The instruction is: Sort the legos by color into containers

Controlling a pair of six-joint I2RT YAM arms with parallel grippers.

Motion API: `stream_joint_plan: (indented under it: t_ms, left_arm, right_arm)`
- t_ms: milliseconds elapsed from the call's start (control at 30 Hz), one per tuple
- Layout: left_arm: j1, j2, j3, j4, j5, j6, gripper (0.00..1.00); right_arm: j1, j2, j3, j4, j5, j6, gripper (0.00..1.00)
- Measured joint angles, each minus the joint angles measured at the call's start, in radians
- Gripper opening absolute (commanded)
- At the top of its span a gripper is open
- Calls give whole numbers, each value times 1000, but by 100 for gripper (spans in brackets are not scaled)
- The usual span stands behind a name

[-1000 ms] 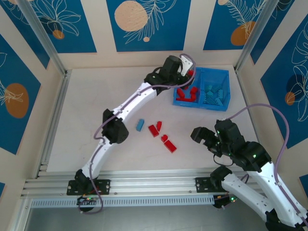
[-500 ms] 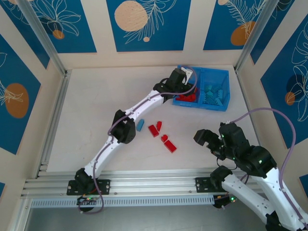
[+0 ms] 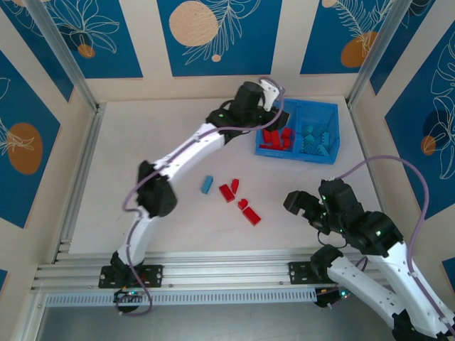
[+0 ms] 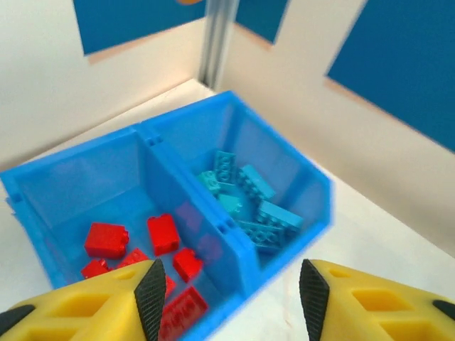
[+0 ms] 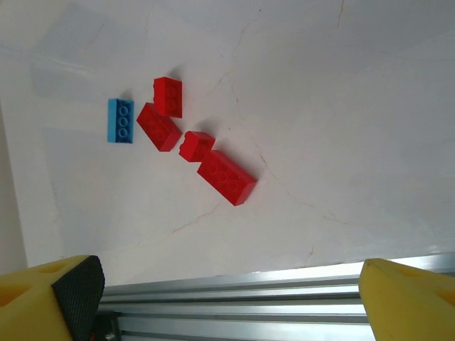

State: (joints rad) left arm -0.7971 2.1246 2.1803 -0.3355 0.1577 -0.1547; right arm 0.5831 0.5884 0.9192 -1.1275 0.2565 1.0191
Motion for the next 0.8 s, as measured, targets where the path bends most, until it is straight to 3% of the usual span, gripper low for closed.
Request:
stream_joint_plan:
  t_ms: [100,333,633,800]
  left_arm:
    - [-9,-325,-353,149,34,79,58]
    - [-13,-823,-871,306,111,344,71]
    - [-29,-1180,-1203,2,258,784,100]
    - [-31,-1318,-1294,-114,283,933,100]
  right_arm:
    - [10,76,-12,43,-20,-69,93]
    - [111,271,-79,192,-39,-219,93]
    - [262,600,-108,388,-25,-360,93]
    - [293,804,-100,442,18,-406,82]
